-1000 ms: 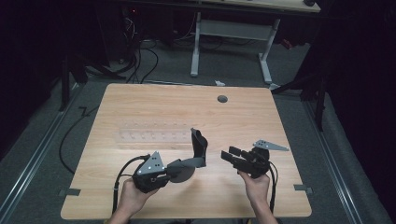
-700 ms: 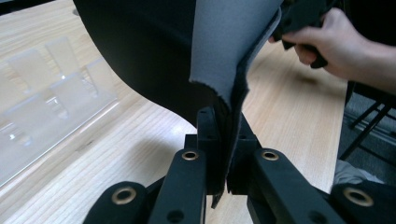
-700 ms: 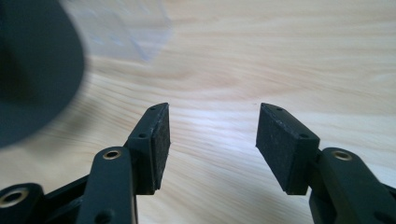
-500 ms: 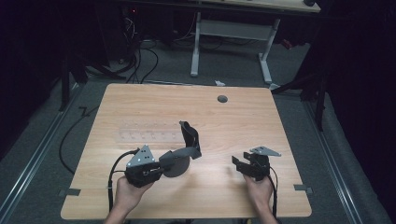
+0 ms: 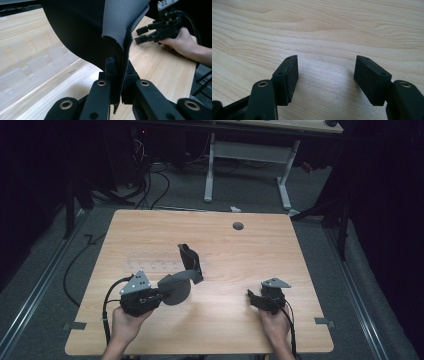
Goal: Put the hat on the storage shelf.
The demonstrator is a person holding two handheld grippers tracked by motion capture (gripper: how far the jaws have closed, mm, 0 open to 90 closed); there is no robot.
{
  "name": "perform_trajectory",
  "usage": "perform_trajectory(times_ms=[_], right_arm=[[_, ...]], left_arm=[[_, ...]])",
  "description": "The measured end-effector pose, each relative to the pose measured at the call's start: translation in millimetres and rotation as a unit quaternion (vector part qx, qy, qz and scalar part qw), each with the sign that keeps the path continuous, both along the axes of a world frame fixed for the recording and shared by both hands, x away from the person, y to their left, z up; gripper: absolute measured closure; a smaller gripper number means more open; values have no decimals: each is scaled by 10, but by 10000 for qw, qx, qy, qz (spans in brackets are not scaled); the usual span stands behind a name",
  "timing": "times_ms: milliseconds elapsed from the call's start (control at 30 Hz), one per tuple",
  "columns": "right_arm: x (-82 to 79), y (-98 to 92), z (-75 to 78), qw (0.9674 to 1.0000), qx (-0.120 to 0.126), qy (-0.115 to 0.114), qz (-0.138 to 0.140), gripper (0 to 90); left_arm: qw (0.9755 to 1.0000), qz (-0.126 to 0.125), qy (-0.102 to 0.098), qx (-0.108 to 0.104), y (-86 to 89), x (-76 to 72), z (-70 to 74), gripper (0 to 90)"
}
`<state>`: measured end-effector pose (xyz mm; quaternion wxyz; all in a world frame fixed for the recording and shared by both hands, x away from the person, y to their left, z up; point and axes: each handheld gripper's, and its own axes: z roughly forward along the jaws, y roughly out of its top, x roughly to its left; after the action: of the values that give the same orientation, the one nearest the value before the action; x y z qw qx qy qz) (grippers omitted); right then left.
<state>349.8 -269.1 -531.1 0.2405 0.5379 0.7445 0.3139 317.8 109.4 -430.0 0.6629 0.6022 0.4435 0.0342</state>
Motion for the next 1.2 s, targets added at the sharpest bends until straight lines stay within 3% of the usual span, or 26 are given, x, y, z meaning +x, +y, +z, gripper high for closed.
perform_trajectory(times_ms=[167,467,633,967,1133,1200], right_arm=[[-1,0,0,10000,4,3,6,360],[-7,1,0,10000,1,11,45,351],[-7,0,-1,10000,2,9,49,350],[-9,0,-2,10000,15,7,48,350],[-10,1,-1,10000,19,10,44,350],[-10,1,-2,10000,19,9,44,350]], left_arm=[[9998,183,22,-44,109,29,58,866],[9983,533,-142,-207,386,114,219,866],[9973,607,-131,-400,507,163,253,866],[9951,911,-161,-342,639,260,280,865],[9921,1139,-376,-358,697,283,308,863],[9913,1210,-370,-368,727,311,309,863]])
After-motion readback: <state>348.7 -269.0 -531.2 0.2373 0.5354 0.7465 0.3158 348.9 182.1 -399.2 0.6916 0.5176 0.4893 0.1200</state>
